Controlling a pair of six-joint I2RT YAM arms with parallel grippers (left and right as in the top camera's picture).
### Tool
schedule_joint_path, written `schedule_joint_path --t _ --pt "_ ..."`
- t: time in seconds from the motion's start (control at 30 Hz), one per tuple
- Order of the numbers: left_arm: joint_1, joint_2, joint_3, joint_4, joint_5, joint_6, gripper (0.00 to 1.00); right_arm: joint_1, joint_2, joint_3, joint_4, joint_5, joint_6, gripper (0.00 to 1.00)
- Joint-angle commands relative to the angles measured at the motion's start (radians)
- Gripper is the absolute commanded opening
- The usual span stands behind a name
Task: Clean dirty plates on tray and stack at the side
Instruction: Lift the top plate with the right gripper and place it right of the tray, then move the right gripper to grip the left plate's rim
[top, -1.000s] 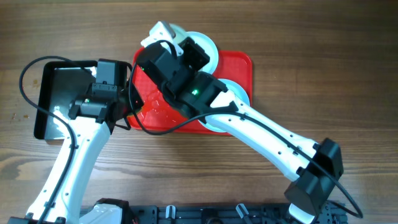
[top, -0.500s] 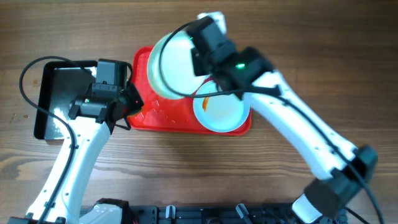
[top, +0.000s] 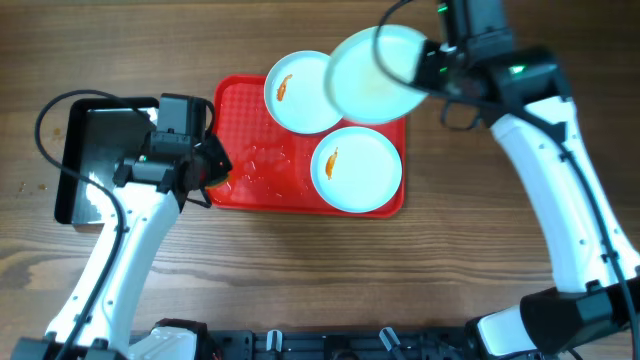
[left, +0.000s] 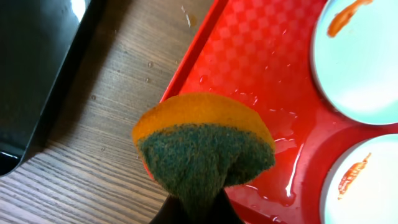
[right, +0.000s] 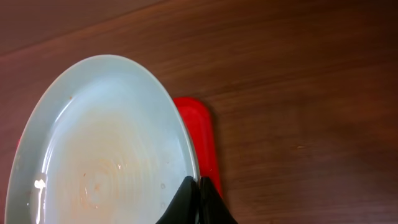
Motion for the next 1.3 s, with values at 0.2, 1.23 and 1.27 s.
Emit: schedule_joint_path --t 0.2,1.23,1.27 --pt "0.002 0.103 0.001 0.015 0.005 -0.006 0.04 -0.352 0.045 -0.187 0.301 -0.007 -0.005 0.04" --pt "0.002 0.103 0.001 0.075 0.107 -0.007 0.04 0.092 0.275 -0.298 0.58 -0.41 0.0 1.0" --pt "0.002 0.103 0.001 0.076 0.121 -0.007 0.04 0.113 0.275 -0.298 0.585 -0.408 -0.008 0.99"
